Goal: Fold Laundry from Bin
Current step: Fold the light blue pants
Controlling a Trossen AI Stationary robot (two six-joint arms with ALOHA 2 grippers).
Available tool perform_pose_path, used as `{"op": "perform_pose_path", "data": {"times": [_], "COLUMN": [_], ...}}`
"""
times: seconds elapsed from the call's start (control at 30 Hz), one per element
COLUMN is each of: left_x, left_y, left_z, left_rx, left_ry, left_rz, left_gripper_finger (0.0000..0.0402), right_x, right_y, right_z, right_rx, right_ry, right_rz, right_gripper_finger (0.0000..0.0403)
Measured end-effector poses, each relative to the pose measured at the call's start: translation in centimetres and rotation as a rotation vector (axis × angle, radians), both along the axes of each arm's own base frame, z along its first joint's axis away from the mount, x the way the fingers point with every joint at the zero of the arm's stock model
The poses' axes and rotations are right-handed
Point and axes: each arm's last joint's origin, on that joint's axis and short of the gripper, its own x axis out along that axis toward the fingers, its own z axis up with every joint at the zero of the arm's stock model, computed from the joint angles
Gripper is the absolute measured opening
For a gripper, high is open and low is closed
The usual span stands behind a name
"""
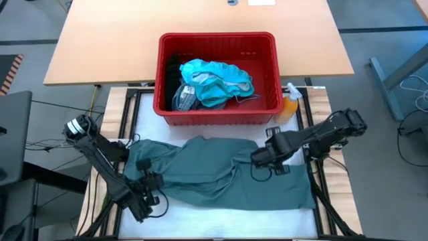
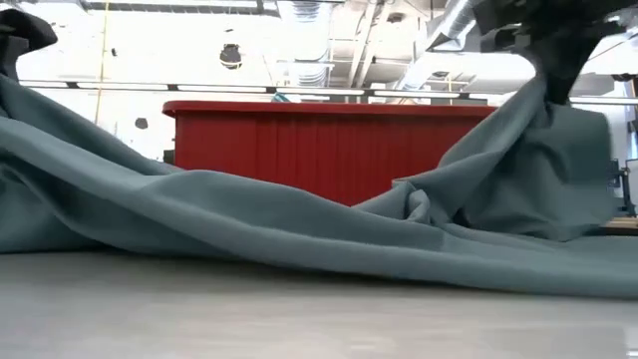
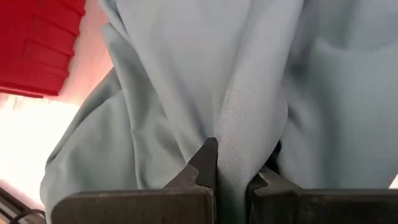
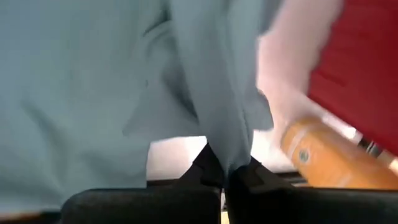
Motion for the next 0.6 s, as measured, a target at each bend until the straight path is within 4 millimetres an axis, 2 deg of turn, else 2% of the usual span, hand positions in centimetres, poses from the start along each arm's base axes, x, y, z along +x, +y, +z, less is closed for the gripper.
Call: {"op": "perform_pose_path", "data": {"times": [0.17, 0.3, 0.43, 0.6], "left_x": [-0.4, -0.8, -1.8, -3.4], "left_y": [-0.9, -1.6, -1.3, -0.2], "left_z": [-0.1, -1.2, -2.9, -4.3], "left_rx": [-0.045, -0.149, -0.191, -0.166], "left_ry": [-0.012, 0.012, 0.087, 0.237], "left_rz": [-0.036, -0.070, -0.048, -0.005], "left_gripper_finger": [0.0000, 0.0000, 0.0000, 0.0000], "right_x": [-0.5, -1.7, -3.3, -4.7], "right_y": [2.1, 5.2, 9.4, 14.0], "right_z": [0.5, 0.3, -1.1, -4.5], "right_rx": [-0.007, 0.108, 0.217, 0.139], "right_ry": [-0.006, 0.035, 0.161, 0.287], "right_rz": [0.164, 0.209, 0.240, 0.294], "right_gripper_finger": [0.0019, 0.0019, 0.0019, 0.0019]}}
